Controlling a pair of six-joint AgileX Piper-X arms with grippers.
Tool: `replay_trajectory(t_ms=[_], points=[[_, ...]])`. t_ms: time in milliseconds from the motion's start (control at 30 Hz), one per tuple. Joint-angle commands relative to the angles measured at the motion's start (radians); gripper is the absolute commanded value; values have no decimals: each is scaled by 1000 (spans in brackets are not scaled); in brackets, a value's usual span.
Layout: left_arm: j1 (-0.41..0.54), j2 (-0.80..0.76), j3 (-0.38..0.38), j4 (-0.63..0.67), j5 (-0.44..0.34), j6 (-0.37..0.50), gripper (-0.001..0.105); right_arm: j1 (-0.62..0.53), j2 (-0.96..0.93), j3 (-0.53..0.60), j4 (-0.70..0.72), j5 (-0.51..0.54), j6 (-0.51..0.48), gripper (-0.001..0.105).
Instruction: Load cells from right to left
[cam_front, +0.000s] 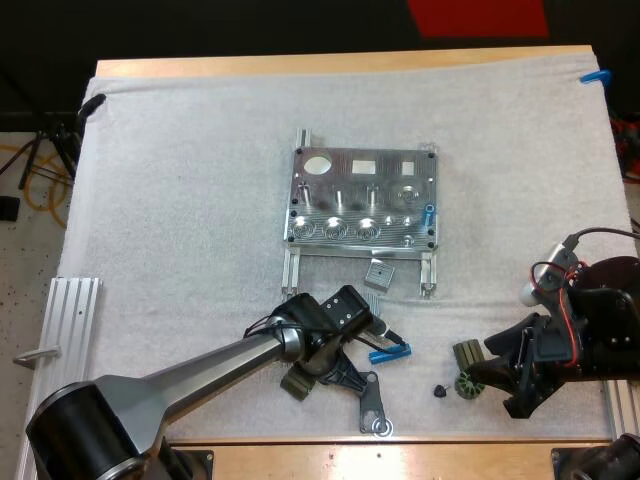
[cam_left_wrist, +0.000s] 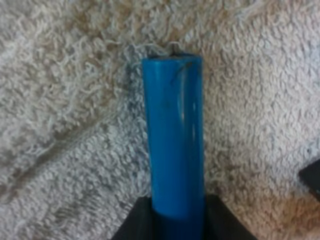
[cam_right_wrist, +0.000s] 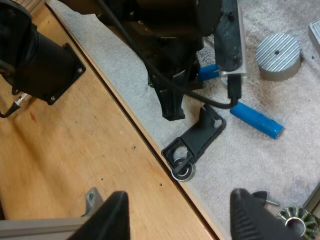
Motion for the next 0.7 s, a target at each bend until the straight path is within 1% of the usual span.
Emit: replay_trajectory(t_ms=[0, 67, 167, 267, 367, 433, 500, 633, 667], points=[[-6, -19, 3, 0, -21, 6, 4, 2, -5, -5, -7, 5, -7, 46], [-6, -37, 3, 0, -32, 9, 4, 2, -5, -5, -7, 17, -10, 46], [-6, -61, 3, 0, -33, 52, 4, 2, -5, -5, -7, 35, -20, 46], [-6, -80, 3, 21, -35, 79, 4, 2, -5, -5, -7, 52, -23, 46], [-6, -105, 3, 60, -60, 116, 4, 2, -5, -5, -7, 53, -23, 46], [-6, -143, 3, 85, -97, 167, 4, 2, -5, -5, -7, 53, -23, 46], [-6, -179, 3, 87, -109, 218, 4, 2, -5, -5, -10, 53, -23, 46], [-6, -267, 3, 87, -108, 323, 4, 2, -5, -5, -32, 53, -23, 46], [-6, -276, 3, 87, -108, 333, 4, 2, -5, -5, -35, 53, -23, 46]])
